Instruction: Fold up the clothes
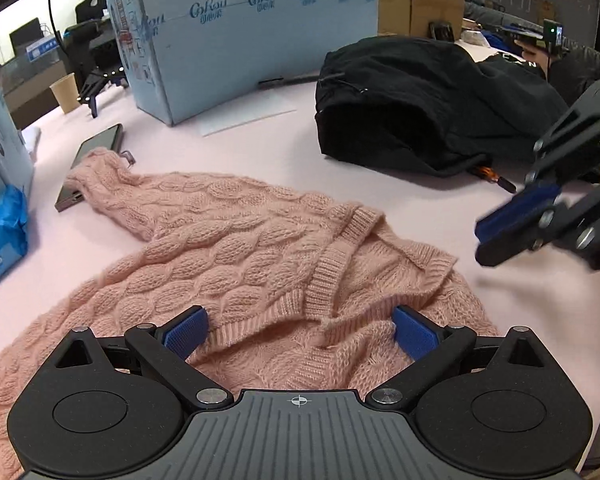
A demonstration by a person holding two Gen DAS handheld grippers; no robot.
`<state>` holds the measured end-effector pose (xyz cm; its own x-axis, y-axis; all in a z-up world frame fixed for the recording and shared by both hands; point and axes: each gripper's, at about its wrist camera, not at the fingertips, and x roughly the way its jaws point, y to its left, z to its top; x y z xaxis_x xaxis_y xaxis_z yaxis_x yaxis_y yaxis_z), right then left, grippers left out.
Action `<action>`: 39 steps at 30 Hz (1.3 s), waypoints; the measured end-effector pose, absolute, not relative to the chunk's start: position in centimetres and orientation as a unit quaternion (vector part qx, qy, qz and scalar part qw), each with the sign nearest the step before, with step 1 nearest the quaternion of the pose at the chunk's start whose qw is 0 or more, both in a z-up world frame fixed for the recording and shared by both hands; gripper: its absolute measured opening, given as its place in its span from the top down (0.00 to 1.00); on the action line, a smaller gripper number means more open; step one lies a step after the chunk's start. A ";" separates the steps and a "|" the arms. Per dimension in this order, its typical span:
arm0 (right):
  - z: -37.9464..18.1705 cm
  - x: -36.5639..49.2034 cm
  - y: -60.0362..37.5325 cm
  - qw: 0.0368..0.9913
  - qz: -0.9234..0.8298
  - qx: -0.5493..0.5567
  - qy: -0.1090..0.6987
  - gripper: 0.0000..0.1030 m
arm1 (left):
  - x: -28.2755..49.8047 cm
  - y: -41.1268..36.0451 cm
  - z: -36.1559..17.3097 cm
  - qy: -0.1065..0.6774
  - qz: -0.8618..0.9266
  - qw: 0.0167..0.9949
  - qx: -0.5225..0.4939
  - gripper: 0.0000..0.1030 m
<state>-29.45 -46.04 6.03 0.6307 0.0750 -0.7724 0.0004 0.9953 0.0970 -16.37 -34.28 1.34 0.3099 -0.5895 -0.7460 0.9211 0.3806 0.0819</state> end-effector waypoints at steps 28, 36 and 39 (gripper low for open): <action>5.2 -27.4 -45.4 0.907 0.034 0.130 0.400 0.79 | -13.8 -30.7 3.6 0.298 -0.426 0.828 0.212 0.03; 4.0 -27.9 -46.5 0.897 0.033 0.148 0.414 0.67 | -12.9 -22.7 6.4 0.292 -0.340 0.881 0.149 0.03; 4.8 -28.7 -46.9 0.905 0.016 0.156 0.396 0.53 | -13.1 -19.0 6.5 0.310 -0.292 0.896 0.128 0.03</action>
<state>-28.74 -46.94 4.78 0.6852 0.1518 -0.7123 0.0948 0.9511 0.2939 -13.11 -19.04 6.47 0.6376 -0.4431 -0.6302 0.6022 0.7969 0.0490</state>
